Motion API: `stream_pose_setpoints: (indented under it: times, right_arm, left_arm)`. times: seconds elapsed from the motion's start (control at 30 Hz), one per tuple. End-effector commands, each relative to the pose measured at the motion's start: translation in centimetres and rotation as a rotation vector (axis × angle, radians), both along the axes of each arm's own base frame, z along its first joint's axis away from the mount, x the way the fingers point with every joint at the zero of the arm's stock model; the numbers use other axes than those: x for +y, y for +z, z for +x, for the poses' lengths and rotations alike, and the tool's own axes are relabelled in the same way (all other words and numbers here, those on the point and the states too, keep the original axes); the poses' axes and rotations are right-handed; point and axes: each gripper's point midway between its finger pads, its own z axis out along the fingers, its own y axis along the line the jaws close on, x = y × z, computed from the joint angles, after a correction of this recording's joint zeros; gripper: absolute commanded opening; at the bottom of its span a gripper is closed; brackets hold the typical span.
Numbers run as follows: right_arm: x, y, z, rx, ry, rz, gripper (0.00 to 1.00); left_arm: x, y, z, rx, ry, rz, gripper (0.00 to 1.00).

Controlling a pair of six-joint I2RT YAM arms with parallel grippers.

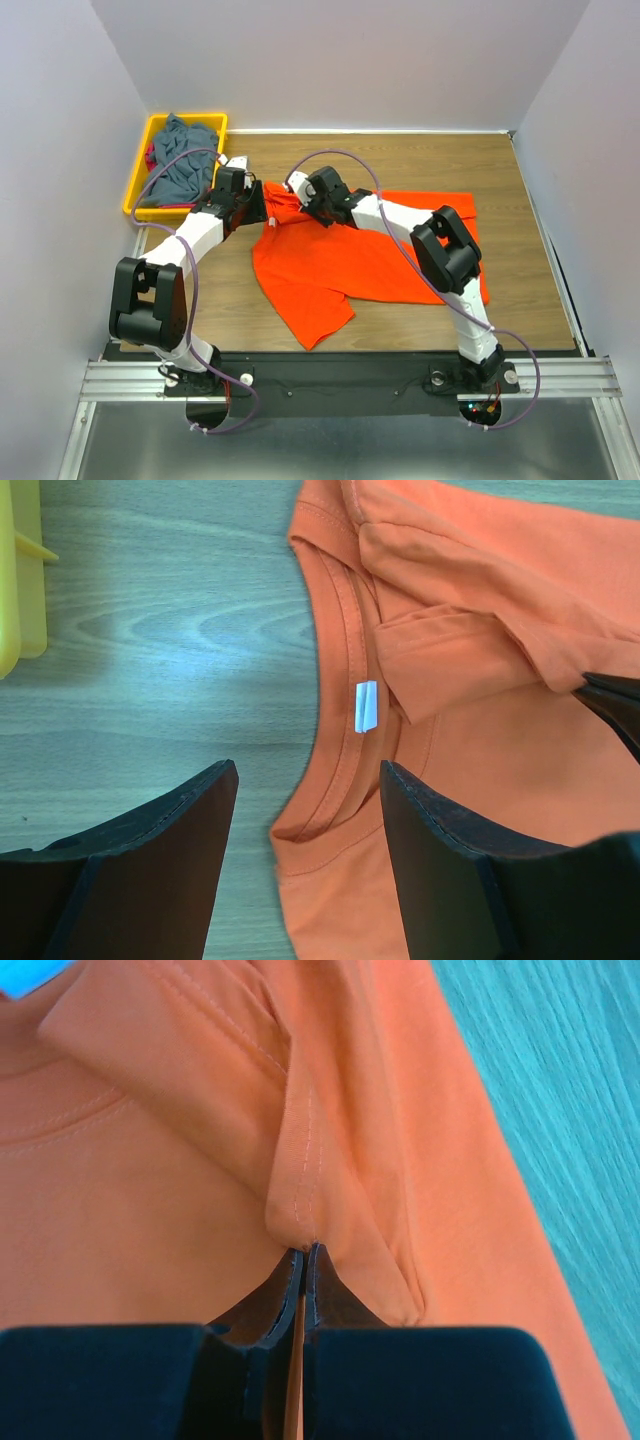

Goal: Fold and stack the t-shirts
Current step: Fold the tshirt

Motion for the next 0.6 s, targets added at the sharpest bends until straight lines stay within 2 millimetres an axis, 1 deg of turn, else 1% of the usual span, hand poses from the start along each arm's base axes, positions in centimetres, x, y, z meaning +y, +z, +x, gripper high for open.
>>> stream_pose_setpoints:
  times: [0.0,0.03,0.13,0.17,0.2,0.23,0.27,0.33,0.37,0.43,0.57]
  right_arm:
    - [0.9,5.3,-0.6,-0.073,0.028,0.090,0.01]
    - [0.9,5.5,-0.7,-0.075,0.029,0.092,0.01]
    - [0.5,5.3,-1.3,-0.062,0.034,0.090,0.01]
    - [0.2,4.9,-1.6,-0.052,0.033,0.083,0.01]
    - [0.1,5.2,-1.8,-0.054,0.036,0.086,0.01]
    - [-0.1,4.7,-2.2,-0.043,0.038,0.079,0.01]
    - [-0.2,5.1,-2.3,-0.047,0.038,0.082,0.01]
    - [-0.5,5.0,-2.6,-0.043,0.036,0.078,0.01]
    - [-0.8,4.5,-2.9,-0.034,0.036,0.069,0.01]
    - [-1.0,4.5,-3.1,-0.031,0.036,0.068,0.01]
    - [-1.4,3.3,-3.8,-0.004,0.038,0.054,0.01]
  left_arm:
    - [0.1,1.1,0.3,-0.042,-0.007,0.003,0.70]
    - [0.1,1.1,0.3,-0.041,-0.008,0.002,0.70]
    - [0.1,1.1,0.2,-0.041,-0.007,0.001,0.70]
    - [0.1,1.2,0.3,-0.043,-0.006,-0.001,0.70]
    - [0.1,1.1,0.2,-0.041,-0.006,-0.001,0.70]
    - [0.1,1.1,0.3,-0.041,-0.006,0.002,0.70]
    - [0.0,1.0,0.3,-0.039,-0.008,-0.001,0.70]
    - [0.0,1.1,0.3,-0.040,-0.010,-0.003,0.70]
    - [0.0,1.0,0.3,-0.037,-0.010,-0.003,0.70]
    - [-0.1,1.0,0.2,-0.036,-0.012,-0.009,0.70]
    - [-0.3,0.9,0.2,-0.032,-0.014,-0.023,0.70]
